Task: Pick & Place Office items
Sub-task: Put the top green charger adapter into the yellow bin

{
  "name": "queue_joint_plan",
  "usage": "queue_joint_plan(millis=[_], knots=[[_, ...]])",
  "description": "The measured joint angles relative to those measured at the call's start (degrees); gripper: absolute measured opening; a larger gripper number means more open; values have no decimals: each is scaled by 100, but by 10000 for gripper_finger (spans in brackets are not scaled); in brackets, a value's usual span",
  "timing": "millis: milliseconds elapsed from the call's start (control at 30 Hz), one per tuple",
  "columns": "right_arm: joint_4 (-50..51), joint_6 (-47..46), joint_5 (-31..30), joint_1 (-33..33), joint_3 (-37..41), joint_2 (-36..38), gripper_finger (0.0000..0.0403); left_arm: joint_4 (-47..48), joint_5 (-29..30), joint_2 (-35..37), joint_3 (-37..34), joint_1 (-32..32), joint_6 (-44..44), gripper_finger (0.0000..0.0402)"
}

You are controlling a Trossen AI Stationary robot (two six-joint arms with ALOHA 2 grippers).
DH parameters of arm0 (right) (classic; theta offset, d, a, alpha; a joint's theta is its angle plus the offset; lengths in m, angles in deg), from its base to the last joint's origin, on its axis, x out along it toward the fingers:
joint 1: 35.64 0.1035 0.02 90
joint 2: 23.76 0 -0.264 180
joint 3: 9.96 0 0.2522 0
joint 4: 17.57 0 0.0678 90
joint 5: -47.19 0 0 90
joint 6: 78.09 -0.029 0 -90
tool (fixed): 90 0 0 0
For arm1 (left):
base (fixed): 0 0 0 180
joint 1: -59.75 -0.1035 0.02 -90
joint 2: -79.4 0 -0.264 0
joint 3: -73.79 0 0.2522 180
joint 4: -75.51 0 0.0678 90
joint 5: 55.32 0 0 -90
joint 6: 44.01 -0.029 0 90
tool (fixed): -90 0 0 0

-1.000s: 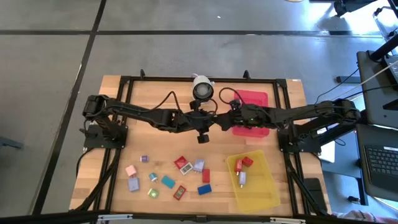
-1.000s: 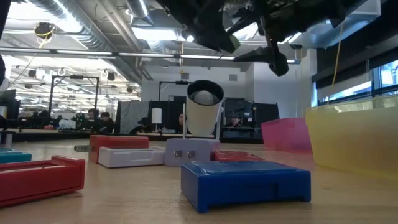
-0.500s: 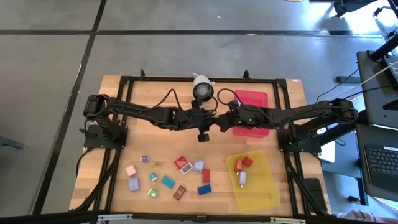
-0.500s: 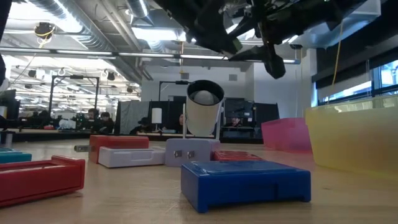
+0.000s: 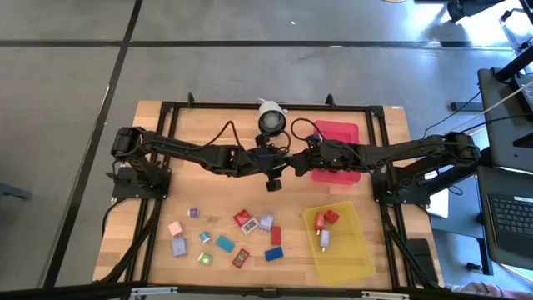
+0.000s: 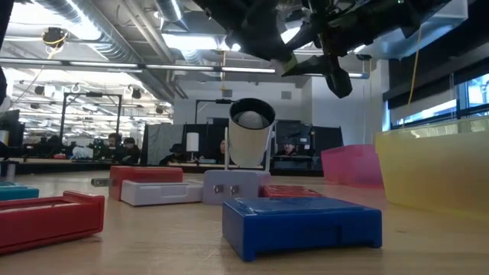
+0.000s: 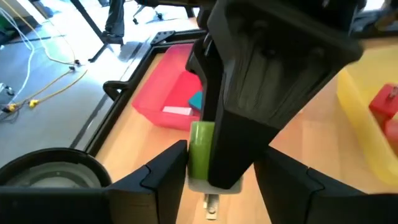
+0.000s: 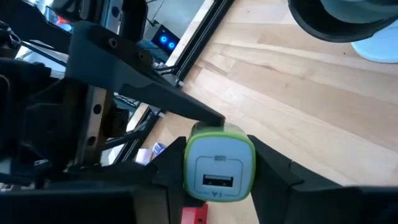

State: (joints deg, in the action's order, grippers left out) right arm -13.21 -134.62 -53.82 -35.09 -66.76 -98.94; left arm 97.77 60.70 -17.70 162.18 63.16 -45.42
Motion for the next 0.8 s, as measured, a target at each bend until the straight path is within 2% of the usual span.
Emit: queue_joint_plan(millis=[200, 333, 400, 600, 667, 800], knots=[[237, 151, 173, -118, 7, 102, 133, -9, -108, 8, 11, 129, 682, 216], [930, 188, 496, -180, 9, 344, 133, 63, -253, 17, 13, 214, 1188, 235], [1402, 165, 980, -172, 9, 531, 133, 138, -286, 54, 11, 249, 1369, 240], [2464, 80, 3222, 369, 9, 1036, 133, 429, -275, 109, 7, 250, 1586, 239], [2704, -152, 3625, 732, 9, 1100, 137, 547, -273, 114, 7, 250, 1587, 238], [3222, -484, 3888, 1482, 9, 1112, 149, 715, -261, 111, 7, 245, 1588, 237]])
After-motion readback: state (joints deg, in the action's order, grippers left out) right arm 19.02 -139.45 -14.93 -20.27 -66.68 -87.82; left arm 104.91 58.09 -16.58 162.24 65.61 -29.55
